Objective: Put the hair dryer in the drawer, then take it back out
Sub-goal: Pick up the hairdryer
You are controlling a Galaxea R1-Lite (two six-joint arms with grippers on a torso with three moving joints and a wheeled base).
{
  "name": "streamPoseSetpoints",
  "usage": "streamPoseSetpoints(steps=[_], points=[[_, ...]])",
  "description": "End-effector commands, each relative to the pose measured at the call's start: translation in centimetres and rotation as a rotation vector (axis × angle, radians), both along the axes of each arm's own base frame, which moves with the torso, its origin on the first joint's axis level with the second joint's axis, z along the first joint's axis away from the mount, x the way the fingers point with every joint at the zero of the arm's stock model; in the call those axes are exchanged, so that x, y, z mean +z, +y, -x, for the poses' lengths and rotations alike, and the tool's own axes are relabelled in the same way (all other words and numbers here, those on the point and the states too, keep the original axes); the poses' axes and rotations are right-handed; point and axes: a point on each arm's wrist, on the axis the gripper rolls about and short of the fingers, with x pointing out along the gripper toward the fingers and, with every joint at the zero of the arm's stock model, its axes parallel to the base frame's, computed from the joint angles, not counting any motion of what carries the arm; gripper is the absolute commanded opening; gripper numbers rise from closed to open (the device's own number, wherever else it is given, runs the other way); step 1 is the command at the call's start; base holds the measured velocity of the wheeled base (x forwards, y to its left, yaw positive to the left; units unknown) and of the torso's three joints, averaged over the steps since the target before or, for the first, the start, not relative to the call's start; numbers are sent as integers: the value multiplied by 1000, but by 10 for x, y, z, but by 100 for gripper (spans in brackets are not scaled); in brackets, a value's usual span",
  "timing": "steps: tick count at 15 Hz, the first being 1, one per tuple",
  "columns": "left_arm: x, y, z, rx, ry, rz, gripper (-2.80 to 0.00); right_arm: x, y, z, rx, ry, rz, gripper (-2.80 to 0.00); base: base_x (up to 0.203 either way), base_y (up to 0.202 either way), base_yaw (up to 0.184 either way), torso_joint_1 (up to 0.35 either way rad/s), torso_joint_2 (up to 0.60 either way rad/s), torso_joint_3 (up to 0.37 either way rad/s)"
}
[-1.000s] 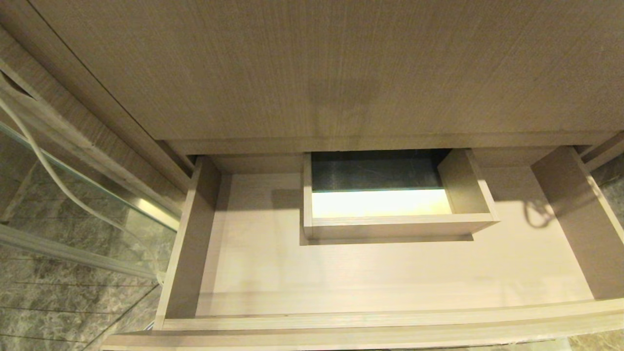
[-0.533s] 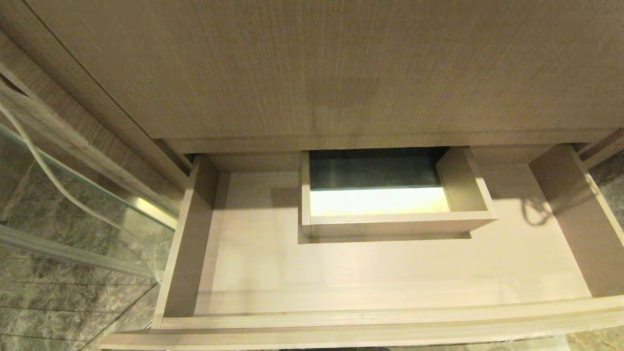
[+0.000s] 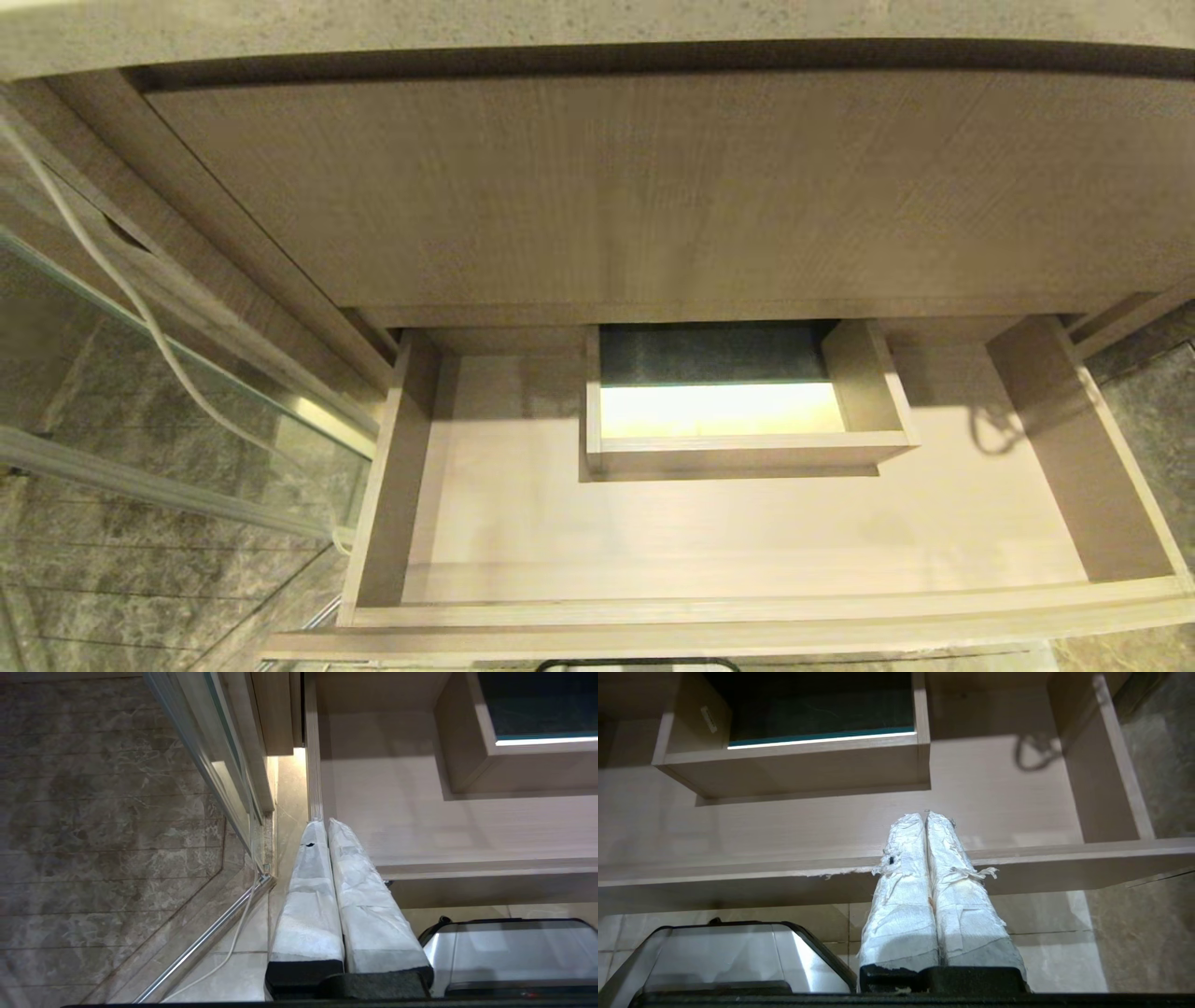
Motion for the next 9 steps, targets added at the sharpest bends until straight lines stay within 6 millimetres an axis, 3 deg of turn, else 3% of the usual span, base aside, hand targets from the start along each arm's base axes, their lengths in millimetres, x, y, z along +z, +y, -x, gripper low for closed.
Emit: streamPoseSetpoints(steps=[1, 5, 9], points=[[0, 0, 0, 0, 0, 1, -280, 0, 0, 0, 0, -1, 0, -280, 0, 0, 0, 213, -451, -207], [0, 0, 0, 0, 0, 1, -280, 0, 0, 0, 0, 0, -1, -280, 0, 0, 0, 94, -475, -221], [0, 0, 0, 0, 0, 1, -280, 0, 0, 0, 0, 0, -1, -280, 0, 0, 0, 387, -482, -233]])
